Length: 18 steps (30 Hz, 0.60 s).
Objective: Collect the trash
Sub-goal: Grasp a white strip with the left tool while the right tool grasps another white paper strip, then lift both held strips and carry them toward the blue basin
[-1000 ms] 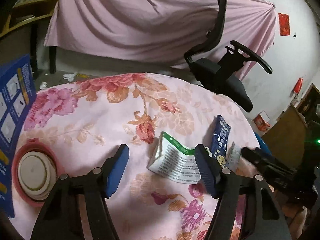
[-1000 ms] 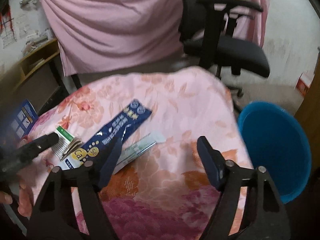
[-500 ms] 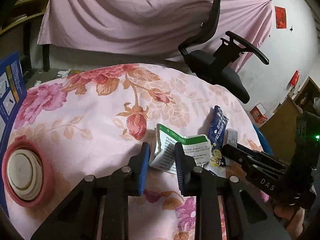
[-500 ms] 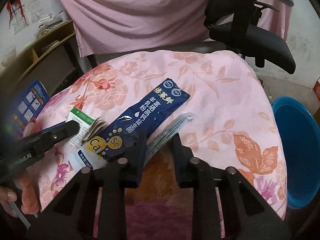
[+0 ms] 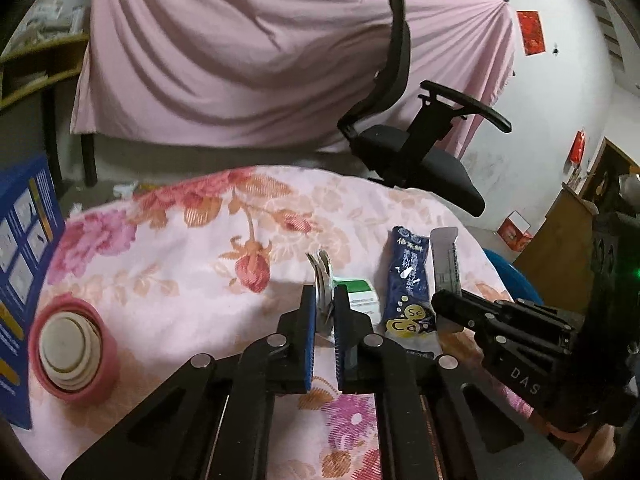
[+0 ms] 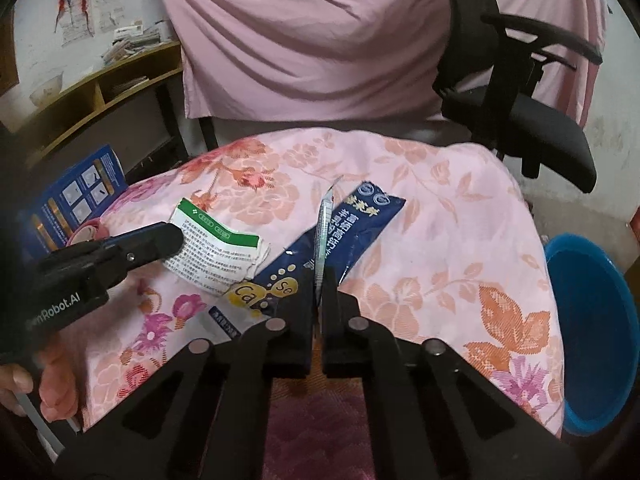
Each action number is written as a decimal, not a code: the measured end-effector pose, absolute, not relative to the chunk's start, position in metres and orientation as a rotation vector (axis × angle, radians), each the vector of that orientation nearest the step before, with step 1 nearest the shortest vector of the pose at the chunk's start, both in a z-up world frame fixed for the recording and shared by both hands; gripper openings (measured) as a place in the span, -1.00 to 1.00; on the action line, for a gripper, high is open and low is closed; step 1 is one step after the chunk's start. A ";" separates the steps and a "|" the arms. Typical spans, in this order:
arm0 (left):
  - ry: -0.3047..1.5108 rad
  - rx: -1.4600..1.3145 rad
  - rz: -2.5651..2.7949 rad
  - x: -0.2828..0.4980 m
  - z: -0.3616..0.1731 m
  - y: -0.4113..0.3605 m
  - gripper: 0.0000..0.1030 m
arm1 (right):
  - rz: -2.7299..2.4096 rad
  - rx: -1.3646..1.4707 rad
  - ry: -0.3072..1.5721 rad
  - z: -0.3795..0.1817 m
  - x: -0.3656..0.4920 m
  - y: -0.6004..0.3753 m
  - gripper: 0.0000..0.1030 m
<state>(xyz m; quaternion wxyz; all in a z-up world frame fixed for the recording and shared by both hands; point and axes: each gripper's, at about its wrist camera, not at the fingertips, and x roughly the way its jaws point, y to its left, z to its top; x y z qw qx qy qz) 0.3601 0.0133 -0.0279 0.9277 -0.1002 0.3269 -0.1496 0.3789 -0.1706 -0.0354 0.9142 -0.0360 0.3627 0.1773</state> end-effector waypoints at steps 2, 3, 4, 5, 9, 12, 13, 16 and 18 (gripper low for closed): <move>0.649 -0.184 -0.301 0.357 -0.026 0.010 -0.92 | 0.364 -0.061 0.726 -0.033 0.377 -0.173 -0.39; 0.634 -0.170 -0.296 0.355 -0.024 0.008 -0.92 | 0.366 -0.053 0.711 -0.030 0.375 -0.175 -0.39; 0.620 -0.158 -0.293 0.352 -0.023 0.006 -0.93 | 0.364 -0.047 0.693 -0.029 0.373 -0.177 -0.39; 0.600 -0.145 -0.292 0.349 -0.022 0.003 -0.94 | 0.363 -0.042 0.679 -0.027 0.371 -0.178 -0.39; 0.519 -0.101 -0.282 0.336 -0.015 -0.001 -0.94 | 0.362 -0.030 0.624 -0.021 0.362 -0.181 -0.39; 0.458 -0.076 -0.273 0.327 -0.011 -0.004 -0.95 | 0.361 -0.018 0.574 -0.015 0.355 -0.185 -0.39; 0.442 -0.069 -0.270 0.324 -0.010 -0.005 -0.95 | 0.360 -0.012 0.551 -0.013 0.352 -0.187 -0.39; 0.391 -0.045 -0.259 0.315 -0.007 -0.008 -0.95 | 0.358 0.000 0.501 -0.007 0.345 -0.191 -0.39; 0.353 -0.035 -0.249 0.310 -0.005 -0.009 -0.94 | 0.361 0.009 0.461 -0.003 0.339 -0.193 -0.39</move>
